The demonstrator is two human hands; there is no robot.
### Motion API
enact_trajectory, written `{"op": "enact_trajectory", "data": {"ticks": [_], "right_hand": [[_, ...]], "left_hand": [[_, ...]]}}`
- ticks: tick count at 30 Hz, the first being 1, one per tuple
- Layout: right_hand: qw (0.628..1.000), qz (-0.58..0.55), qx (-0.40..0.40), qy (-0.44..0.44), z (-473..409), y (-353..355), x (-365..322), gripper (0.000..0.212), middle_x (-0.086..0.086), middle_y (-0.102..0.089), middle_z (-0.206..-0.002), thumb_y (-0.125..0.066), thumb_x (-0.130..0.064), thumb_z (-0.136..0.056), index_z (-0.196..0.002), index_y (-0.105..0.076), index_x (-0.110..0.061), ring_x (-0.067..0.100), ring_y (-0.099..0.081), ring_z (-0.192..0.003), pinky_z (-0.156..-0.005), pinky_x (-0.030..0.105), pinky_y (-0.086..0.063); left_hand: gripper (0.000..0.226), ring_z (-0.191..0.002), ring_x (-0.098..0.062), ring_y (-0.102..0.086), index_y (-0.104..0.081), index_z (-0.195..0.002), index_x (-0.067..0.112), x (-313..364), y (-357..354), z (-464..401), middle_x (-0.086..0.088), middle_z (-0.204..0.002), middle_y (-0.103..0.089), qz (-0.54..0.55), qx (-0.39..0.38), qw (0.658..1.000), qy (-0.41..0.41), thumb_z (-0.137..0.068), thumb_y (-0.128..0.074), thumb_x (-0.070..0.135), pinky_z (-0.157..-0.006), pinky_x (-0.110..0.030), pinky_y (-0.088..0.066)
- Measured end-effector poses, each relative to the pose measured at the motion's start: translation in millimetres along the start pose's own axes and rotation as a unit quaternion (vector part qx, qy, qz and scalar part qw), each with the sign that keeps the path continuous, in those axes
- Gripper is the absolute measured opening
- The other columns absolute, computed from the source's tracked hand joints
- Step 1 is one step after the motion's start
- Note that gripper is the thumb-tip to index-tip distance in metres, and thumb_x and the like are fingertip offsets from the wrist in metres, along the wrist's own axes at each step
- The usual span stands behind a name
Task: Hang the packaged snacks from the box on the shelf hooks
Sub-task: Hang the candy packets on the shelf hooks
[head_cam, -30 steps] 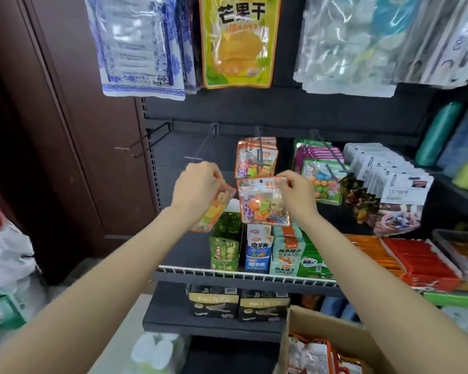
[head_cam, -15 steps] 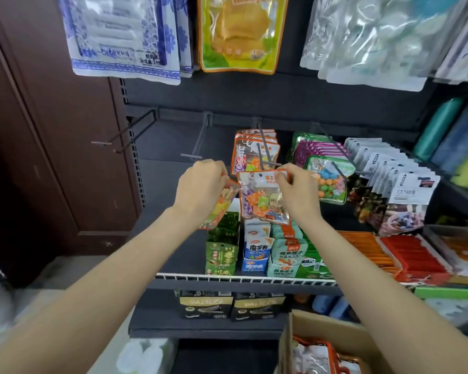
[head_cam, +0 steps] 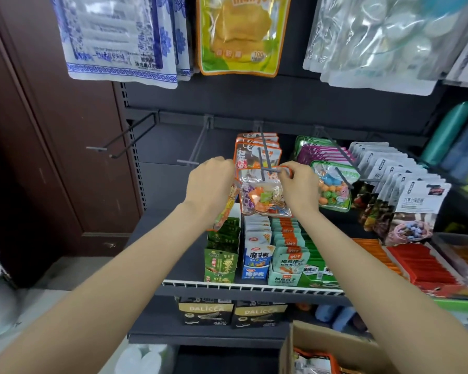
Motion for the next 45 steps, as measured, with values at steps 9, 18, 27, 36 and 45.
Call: {"op": "enact_trajectory", "data": {"ticks": [9,18,27,36,45], "right_hand": [[0.991,0.106,0.023,-0.076,-47.8,-25.2,17.1,0.024,0.01,-0.068,-0.093,-0.054,-0.027,-0.095,-0.093,-0.07,-0.009,0.023,-0.063,-0.081,-0.059,0.025,-0.034],[0.996,0.025,0.006,-0.088,-41.5,-28.3,33.0,0.032,0.012,-0.048,-0.125,-0.054,-0.026,-0.094,-0.122,-0.052,-0.01,0.026,-0.054,-0.107,-0.081,0.032,-0.042],[0.95,-0.167,-0.266,0.008,39.4,-28.8,11.2,0.01,0.002,-0.07,-0.084,-0.068,-0.018,-0.084,-0.092,-0.071,-0.013,0.016,-0.065,-0.079,-0.076,0.034,-0.051],[0.959,-0.208,-0.186,-0.045,52.5,1.6,37.9,0.012,-0.007,-0.065,-0.071,-0.064,-0.012,-0.087,-0.077,-0.065,-0.017,-0.004,-0.059,-0.064,-0.064,0.015,-0.043],[0.957,-0.238,-0.136,-0.095,57.9,11.0,50.7,0.013,0.001,-0.068,-0.08,-0.061,-0.015,-0.089,-0.077,-0.064,-0.015,0.016,-0.064,-0.078,-0.075,0.033,-0.05]], "left_hand": [[0.017,-0.084,-0.029,-0.061,-0.064,-0.094,0.009,1.4,-21.8,-9.8,-0.008,-0.096,-0.063,0.009,-0.033,0.999,0.006,-0.085,-0.054,-0.001,-0.061,-0.032,-0.04],[0.009,-0.08,-0.021,-0.063,-0.07,-0.082,0.015,-12.2,-30.6,-9.8,-0.003,-0.084,-0.07,0.205,-0.068,0.975,0.058,-0.088,-0.063,0.016,-0.072,-0.036,-0.053],[0.009,-0.066,0.009,-0.053,-0.072,-0.088,0.016,20.6,-25.3,0.6,0.011,-0.074,-0.062,0.32,-0.078,0.944,0.015,-0.083,-0.07,0.023,-0.064,-0.005,-0.04],[0.004,-0.056,0.002,-0.061,-0.07,-0.083,0.012,-16.8,-21.6,26.9,-0.003,-0.069,-0.067,0.355,-0.047,0.929,0.098,-0.084,-0.067,0.009,-0.06,-0.005,-0.044],[0.016,-0.073,-0.005,-0.061,-0.069,-0.097,0.011,-3.3,-47.3,32.5,0.003,-0.081,-0.066,0.3,-0.133,0.94,0.093,-0.086,-0.068,0.023,-0.07,-0.012,-0.045]]}}
Point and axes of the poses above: each hand's wrist, its own z-axis away from the middle knuckle, its own y-axis out of the back of the hand, x = y × z, the point moved 9 cm from there along -z, towards the middle knuckle
